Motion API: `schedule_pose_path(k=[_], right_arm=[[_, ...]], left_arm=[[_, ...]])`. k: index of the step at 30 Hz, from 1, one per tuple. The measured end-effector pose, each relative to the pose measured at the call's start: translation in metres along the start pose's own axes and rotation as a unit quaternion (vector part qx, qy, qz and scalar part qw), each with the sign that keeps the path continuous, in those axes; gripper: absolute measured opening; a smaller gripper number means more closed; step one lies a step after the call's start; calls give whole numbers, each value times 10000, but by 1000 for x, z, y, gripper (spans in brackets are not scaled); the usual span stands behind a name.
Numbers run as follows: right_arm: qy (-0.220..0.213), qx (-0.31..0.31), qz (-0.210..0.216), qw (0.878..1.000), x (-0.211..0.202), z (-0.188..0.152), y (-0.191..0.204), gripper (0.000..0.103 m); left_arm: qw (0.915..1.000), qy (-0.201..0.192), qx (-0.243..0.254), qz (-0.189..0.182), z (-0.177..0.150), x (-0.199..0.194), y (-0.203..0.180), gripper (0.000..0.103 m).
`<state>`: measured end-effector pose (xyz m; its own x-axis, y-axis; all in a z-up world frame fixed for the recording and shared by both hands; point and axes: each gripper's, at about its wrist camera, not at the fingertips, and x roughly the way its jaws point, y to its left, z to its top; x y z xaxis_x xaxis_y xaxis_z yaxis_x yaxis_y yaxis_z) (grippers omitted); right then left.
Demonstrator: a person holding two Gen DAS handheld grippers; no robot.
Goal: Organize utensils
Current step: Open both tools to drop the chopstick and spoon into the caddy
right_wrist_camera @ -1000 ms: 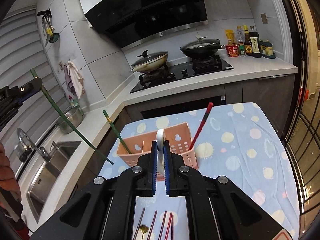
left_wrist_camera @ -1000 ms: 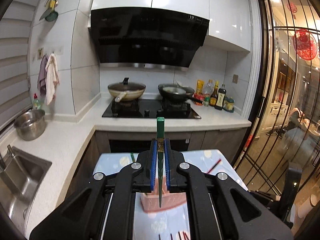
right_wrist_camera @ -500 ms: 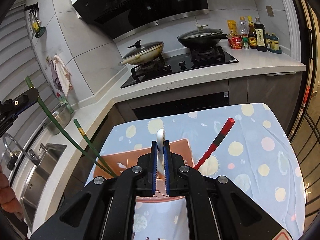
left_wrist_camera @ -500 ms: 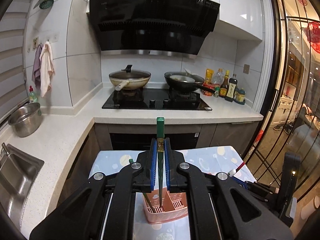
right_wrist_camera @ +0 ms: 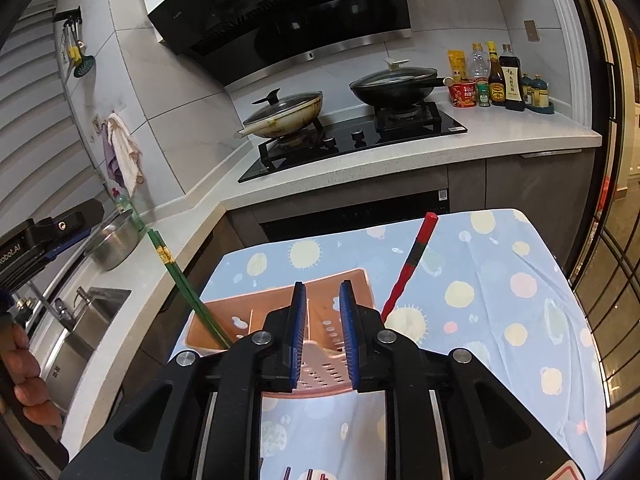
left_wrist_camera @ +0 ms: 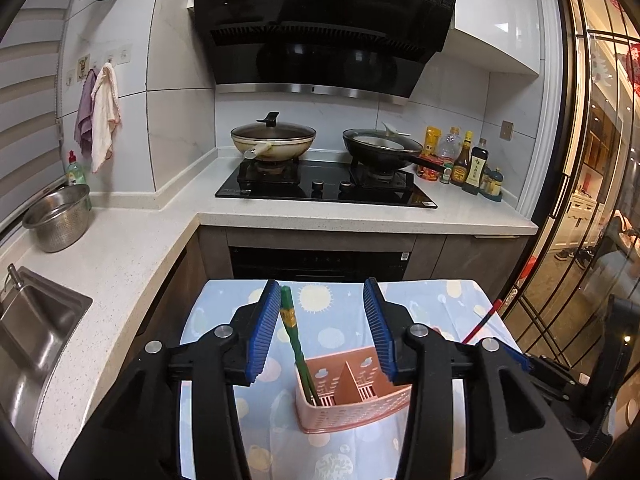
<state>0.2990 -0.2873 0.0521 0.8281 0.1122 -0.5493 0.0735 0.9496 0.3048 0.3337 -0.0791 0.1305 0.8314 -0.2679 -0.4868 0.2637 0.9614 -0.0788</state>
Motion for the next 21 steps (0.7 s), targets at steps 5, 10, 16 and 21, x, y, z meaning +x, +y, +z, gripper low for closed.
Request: schedule_pose_path(k=[5,10,16,21], right_arm=[[-64,-87,-44,9999,-20,-12,4,19],[-102,-232,-112,9996,-42,-27,10,19],[-101,-218,-55,9997,-71,-48,14,19],[-30,-259,-120,9996,-95,-75,18,20]], left_arm=[[10000,93,35,10,-12,-10,-2,41],[9998,178,104,49,-27,-22,-6,42],[9995,288,119,15,-46,-43,-7,43],[9991,409,71,-29,-72,-64,-5,50]])
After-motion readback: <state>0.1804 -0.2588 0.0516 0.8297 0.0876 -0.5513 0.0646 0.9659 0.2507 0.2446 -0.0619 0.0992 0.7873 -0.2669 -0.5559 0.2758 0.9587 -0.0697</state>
